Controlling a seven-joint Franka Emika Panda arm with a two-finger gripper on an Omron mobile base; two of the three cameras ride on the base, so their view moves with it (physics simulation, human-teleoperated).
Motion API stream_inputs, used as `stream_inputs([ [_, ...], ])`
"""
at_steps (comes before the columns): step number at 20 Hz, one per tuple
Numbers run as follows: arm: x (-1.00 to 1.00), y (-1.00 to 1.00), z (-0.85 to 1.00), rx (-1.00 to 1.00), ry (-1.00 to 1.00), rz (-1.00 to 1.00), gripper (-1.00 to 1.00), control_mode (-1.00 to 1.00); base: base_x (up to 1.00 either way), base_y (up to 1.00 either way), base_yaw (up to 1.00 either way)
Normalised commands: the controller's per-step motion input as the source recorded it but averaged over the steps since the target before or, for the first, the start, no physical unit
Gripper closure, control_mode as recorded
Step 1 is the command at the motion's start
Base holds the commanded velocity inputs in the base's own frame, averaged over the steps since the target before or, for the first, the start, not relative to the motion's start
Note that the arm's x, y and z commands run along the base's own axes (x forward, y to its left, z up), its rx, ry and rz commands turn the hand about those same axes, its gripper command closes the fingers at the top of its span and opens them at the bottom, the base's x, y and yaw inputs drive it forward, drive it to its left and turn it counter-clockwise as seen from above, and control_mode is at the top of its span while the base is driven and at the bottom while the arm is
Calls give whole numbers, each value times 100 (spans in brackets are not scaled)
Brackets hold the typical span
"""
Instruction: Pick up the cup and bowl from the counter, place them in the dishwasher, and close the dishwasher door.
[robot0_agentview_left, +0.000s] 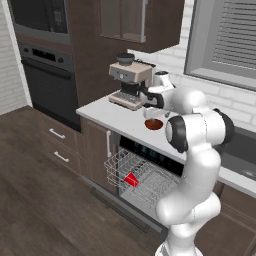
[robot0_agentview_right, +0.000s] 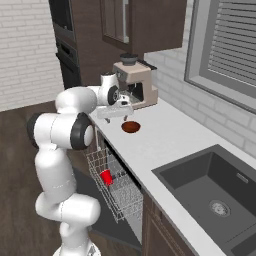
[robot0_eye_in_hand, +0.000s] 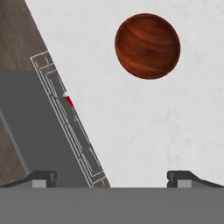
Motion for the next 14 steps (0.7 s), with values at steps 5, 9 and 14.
stream_inputs([
  [5, 62, 3, -13, 0, 0, 9, -100, -100, 0, 0, 0],
  [9, 58, 2, -49, -4, 4, 6, -100, -100, 0, 0, 0],
  [14, 40, 0, -49, -8, 14, 1, -100, -100, 0, 0, 0],
])
